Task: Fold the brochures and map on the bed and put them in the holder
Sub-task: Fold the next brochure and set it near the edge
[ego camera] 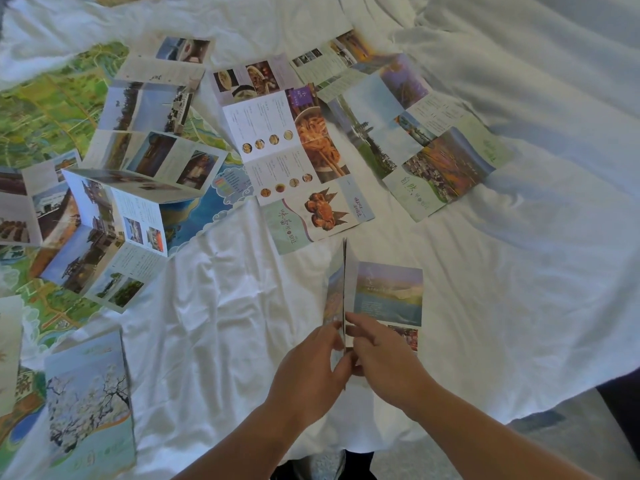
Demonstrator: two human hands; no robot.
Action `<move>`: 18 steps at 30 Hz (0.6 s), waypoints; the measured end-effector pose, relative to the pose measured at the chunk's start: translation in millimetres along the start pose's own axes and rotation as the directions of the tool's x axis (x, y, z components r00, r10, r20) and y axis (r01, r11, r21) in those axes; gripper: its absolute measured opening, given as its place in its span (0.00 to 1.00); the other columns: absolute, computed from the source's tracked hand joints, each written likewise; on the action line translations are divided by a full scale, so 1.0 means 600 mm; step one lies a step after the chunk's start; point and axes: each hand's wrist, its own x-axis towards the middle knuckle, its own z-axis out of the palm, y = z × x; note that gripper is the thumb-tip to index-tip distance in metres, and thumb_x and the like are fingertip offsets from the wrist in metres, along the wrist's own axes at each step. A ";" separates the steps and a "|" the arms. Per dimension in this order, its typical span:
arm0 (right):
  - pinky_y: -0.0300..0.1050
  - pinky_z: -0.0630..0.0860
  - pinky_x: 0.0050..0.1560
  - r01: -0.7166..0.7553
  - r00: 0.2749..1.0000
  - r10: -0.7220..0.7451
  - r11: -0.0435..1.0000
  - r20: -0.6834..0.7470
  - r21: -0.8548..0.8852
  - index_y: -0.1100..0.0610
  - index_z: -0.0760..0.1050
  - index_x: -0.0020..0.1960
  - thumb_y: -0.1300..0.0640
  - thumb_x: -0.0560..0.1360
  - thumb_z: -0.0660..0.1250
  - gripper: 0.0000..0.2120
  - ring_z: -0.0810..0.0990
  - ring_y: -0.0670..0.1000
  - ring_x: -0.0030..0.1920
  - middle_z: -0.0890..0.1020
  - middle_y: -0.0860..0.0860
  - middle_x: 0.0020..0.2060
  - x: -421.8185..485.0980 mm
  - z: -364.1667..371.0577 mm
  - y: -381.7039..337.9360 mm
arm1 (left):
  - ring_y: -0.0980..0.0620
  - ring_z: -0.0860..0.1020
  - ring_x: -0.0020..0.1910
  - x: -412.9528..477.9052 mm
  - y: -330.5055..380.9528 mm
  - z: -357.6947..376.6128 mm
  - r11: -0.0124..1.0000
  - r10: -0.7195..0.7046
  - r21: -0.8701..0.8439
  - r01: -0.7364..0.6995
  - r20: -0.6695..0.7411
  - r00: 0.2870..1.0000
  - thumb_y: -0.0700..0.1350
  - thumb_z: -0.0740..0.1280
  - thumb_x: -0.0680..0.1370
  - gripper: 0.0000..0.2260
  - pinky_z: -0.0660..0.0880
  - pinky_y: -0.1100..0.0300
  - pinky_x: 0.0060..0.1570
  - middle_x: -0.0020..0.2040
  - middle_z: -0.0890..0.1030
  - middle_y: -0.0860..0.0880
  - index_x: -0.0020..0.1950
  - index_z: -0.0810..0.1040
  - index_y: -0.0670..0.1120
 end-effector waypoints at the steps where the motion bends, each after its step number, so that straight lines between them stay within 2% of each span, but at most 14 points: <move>1: 0.49 0.80 0.59 0.006 1.000 -0.006 1.000 0.001 -0.008 0.44 0.70 0.70 0.61 0.83 0.54 0.20 0.79 0.50 0.60 0.77 0.46 0.65 0.000 -0.001 0.001 | 0.60 0.78 0.52 0.002 0.000 0.000 1.000 0.000 0.011 0.000 -0.006 1.000 0.56 0.61 0.79 0.12 0.76 0.56 0.51 0.55 0.78 0.60 0.59 0.73 0.52; 4: 0.46 0.76 0.63 0.000 0.999 -0.001 0.999 -0.033 -0.033 0.46 0.69 0.72 0.59 0.83 0.55 0.20 0.78 0.45 0.61 0.76 0.44 0.65 -0.001 -0.010 0.006 | 0.59 0.78 0.51 0.006 0.003 0.001 0.999 -0.002 0.035 0.002 -0.012 1.000 0.54 0.61 0.80 0.10 0.77 0.56 0.51 0.54 0.79 0.59 0.58 0.73 0.52; 6: 0.30 0.76 0.52 0.005 0.998 -0.009 0.998 -0.057 -0.067 0.45 0.69 0.71 0.58 0.83 0.55 0.19 0.78 0.36 0.54 0.77 0.39 0.59 -0.003 -0.023 0.010 | 0.59 0.78 0.49 0.006 0.005 0.002 0.999 0.000 0.052 0.000 -0.010 1.000 0.54 0.61 0.80 0.08 0.77 0.56 0.50 0.53 0.78 0.59 0.55 0.73 0.53; 7: 0.26 0.73 0.46 0.007 0.997 -0.014 0.995 -0.078 -0.096 0.45 0.69 0.70 0.57 0.83 0.56 0.18 0.78 0.34 0.51 0.77 0.38 0.58 -0.003 -0.031 0.014 | 0.59 0.78 0.48 0.007 0.005 0.002 0.998 0.001 0.061 0.000 -0.012 1.000 0.54 0.61 0.80 0.06 0.77 0.56 0.49 0.53 0.78 0.59 0.52 0.72 0.54; 8: 0.27 0.71 0.47 0.001 0.995 -0.014 0.991 -0.101 -0.132 0.46 0.69 0.70 0.55 0.83 0.56 0.17 0.78 0.34 0.52 0.77 0.39 0.59 -0.003 -0.039 0.019 | 0.58 0.78 0.48 0.008 0.006 0.003 0.998 -0.001 0.068 0.002 -0.016 1.000 0.54 0.61 0.80 0.05 0.77 0.55 0.48 0.53 0.78 0.59 0.49 0.71 0.54; 10: 0.37 0.73 0.54 -0.049 0.989 0.024 0.984 -0.144 -0.174 0.48 0.67 0.73 0.53 0.83 0.57 0.18 0.78 0.44 0.59 0.77 0.45 0.64 -0.003 -0.059 0.031 | 0.58 0.78 0.49 0.011 0.007 0.006 0.997 -0.013 0.078 0.014 -0.013 1.000 0.55 0.61 0.80 0.06 0.77 0.55 0.47 0.55 0.77 0.59 0.46 0.69 0.55; 11: 0.40 0.75 0.54 -0.072 0.986 0.043 0.981 -0.163 -0.179 0.49 0.68 0.72 0.54 0.82 0.58 0.18 0.79 0.46 0.57 0.78 0.46 0.62 -0.001 -0.068 0.038 | 0.58 0.78 0.49 0.012 0.008 0.008 0.996 -0.019 0.085 0.019 -0.008 1.000 0.55 0.61 0.79 0.06 0.77 0.55 0.47 0.56 0.77 0.59 0.45 0.68 0.56; 13: 0.34 0.76 0.45 -0.088 0.983 0.055 0.979 -0.177 -0.182 0.45 0.72 0.63 0.57 0.82 0.58 0.13 0.80 0.40 0.48 0.79 0.41 0.52 0.001 -0.083 0.054 | 0.58 0.79 0.49 0.014 0.010 0.012 0.995 -0.024 0.101 0.024 -0.003 1.000 0.55 0.60 0.79 0.06 0.78 0.55 0.46 0.58 0.77 0.60 0.44 0.67 0.57; 15: 0.28 0.72 0.36 -0.097 0.979 0.057 0.973 -0.194 -0.207 0.42 0.70 0.56 0.58 0.81 0.58 0.12 0.79 0.36 0.42 0.76 0.35 0.43 0.002 -0.095 0.067 | 0.58 0.79 0.48 0.013 0.012 0.017 0.993 -0.024 0.113 0.024 -0.005 1.000 0.56 0.60 0.79 0.07 0.78 0.55 0.45 0.60 0.76 0.61 0.43 0.66 0.57; 18: 0.35 0.74 0.37 -0.112 0.975 0.070 0.974 -0.210 -0.199 0.40 0.68 0.54 0.58 0.81 0.59 0.12 0.80 0.39 0.42 0.76 0.32 0.41 0.002 -0.106 0.082 | 0.61 0.79 0.44 0.011 0.011 0.018 0.994 -0.023 0.103 0.026 -0.022 0.999 0.56 0.60 0.79 0.07 0.77 0.58 0.43 0.61 0.76 0.64 0.42 0.66 0.57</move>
